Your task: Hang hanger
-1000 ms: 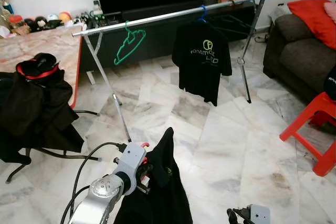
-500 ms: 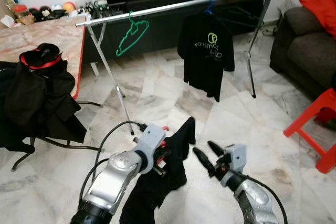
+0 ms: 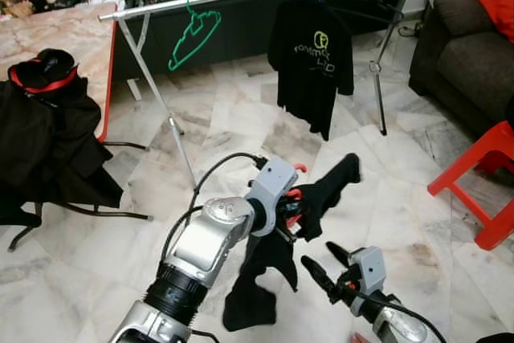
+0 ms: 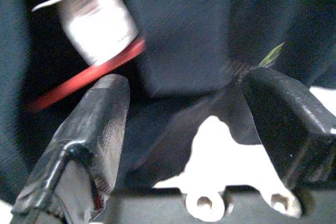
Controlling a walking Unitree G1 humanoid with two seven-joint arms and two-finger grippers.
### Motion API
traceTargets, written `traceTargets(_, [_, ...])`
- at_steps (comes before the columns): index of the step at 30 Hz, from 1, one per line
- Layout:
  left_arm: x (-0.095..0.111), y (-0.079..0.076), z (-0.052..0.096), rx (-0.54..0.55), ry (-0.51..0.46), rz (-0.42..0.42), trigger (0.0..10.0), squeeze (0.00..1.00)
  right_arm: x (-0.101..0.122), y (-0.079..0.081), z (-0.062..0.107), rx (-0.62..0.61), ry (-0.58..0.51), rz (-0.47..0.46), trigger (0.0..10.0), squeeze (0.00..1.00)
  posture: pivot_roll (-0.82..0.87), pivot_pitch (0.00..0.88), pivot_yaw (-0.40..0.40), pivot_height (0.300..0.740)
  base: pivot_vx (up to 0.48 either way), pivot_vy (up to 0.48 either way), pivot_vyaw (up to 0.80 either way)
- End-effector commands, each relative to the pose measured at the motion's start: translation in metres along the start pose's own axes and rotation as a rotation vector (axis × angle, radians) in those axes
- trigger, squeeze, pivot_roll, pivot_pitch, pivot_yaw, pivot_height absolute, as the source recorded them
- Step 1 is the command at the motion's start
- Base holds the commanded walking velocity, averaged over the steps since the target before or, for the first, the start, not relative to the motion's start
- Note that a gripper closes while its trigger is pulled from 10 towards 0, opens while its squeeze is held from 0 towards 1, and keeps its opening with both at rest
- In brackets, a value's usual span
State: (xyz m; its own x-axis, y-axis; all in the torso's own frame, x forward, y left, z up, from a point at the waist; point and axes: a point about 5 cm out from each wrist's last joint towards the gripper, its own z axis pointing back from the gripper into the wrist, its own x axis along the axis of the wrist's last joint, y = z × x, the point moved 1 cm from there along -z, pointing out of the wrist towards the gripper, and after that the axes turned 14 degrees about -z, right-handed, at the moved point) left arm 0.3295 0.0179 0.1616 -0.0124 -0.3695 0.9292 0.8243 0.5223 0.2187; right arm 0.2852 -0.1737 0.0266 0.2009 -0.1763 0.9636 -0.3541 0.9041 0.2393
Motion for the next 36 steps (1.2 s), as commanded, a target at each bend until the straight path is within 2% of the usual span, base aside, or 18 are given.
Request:
traceTargets(1, [0.016, -0.001, 0.002, -0.024, -0.046, -0.032, 10.0, 0.0, 0.004, -0.007, 0.0, -0.079, -0.03, 0.045, 10.0, 0.45, 0.01, 0.207, 0.052, 0.74, 0.0, 0.0, 0.0])
traceTargets(2, [0.016, -0.001, 0.002, -0.022, -0.046, -0.032, 10.0, 0.0, 0.006, -0.008, 0.0, -0.097, -0.038, 0.045, 10.0, 0.18, 0.02, 0.206, 0.053, 0.74, 0.0, 0.0, 0.0])
traceTargets(3, [0.016, 0.0, 0.003, -0.021, -0.046, -0.032, 10.0, 0.0, 0.006, -0.009, 0.0, -0.105, -0.043, 0.041, 10.0, 0.18, 0.02, 0.206, 0.053, 0.74, 0.0, 0.0, 0.0])
traceTargets(4, [0.016, 0.0, 0.003, -0.02, -0.045, -0.033, 10.0, 0.0, 0.007, -0.009, 0.0, -0.111, -0.047, 0.039, 10.0, 0.0, 0.02, 0.202, 0.052, 0.74, 0.0, 0.0, 0.0])
traceTargets(8, [0.019, 0.0, 0.005, -0.02, -0.053, -0.038, 10.0, 0.0, 0.005, -0.007, -0.001, -0.105, -0.038, 0.023, 10.0, 0.0, 0.01, 0.192, 0.051, 0.74, 0.0, 0.0, 0.0])
traceTargets(12, [0.025, -0.002, 0.005, -0.03, -0.074, -0.038, 10.0, 0.0, -0.005, 0.007, -0.005, 0.011, 0.027, -0.022, 10.0, 0.0, 0.01, 0.186, 0.047, 0.74, 0.0, 0.0, 0.0])
traceTargets(14, [0.029, -0.003, 0.005, -0.036, -0.085, -0.04, 10.0, 0.0, -0.014, 0.013, -0.003, 0.069, 0.087, 0.0, 10.0, 0.0, 0.01, 0.182, 0.045, 0.74, 0.0, 0.0, 0.0])
traceTargets(17, [0.035, -0.006, 0.006, -0.058, -0.105, -0.05, 10.0, 0.0, -0.016, 0.01, -0.001, 0.04, 0.097, 0.042, 10.0, 0.0, 0.01, 0.18, 0.044, 0.74, 0.0, 0.0, 0.0])
traceTargets(19, [0.037, -0.007, 0.006, -0.068, -0.114, -0.055, 10.0, 0.0, -0.014, 0.005, -0.001, 0.0, 0.081, 0.039, 10.0, 0.0, 0.01, 0.171, 0.045, 0.74, 0.0, 0.0, 0.0])
traceTargets(21, [0.039, -0.009, 0.006, -0.075, -0.125, -0.054, 10.0, 0.0, -0.007, -0.003, -0.003, -0.081, 0.048, 0.075, 10.0, 0.0, 0.0, 0.164, 0.047, 0.74, 0.0, 0.0, 0.0])
traceTargets(25, [0.041, -0.012, 0.006, -0.088, -0.134, -0.058, 10.0, 0.0, 0.005, -0.008, -0.008, -0.136, -0.012, 0.073, 10.0, 0.0, 0.0, 0.156, 0.049, 0.74, 0.0, 0.0, 0.0])
traceTargets(32, [0.043, -0.013, 0.006, -0.09, -0.14, -0.061, 10.0, 0.0, 0.008, -0.009, -0.011, -0.146, -0.015, 0.076, 10.0, 0.0, 0.0, 0.153, 0.047, 0.74, 0.0, 0.0, 0.0])
traceTargets(36, [0.049, -0.015, 0.007, -0.098, -0.161, -0.064, 10.0, 0.0, 0.005, -0.004, -0.017, -0.11, 0.023, 0.054, 10.0, 0.0, 0.01, 0.163, 0.045, 0.74, 0.0, 0.0, 0.0])
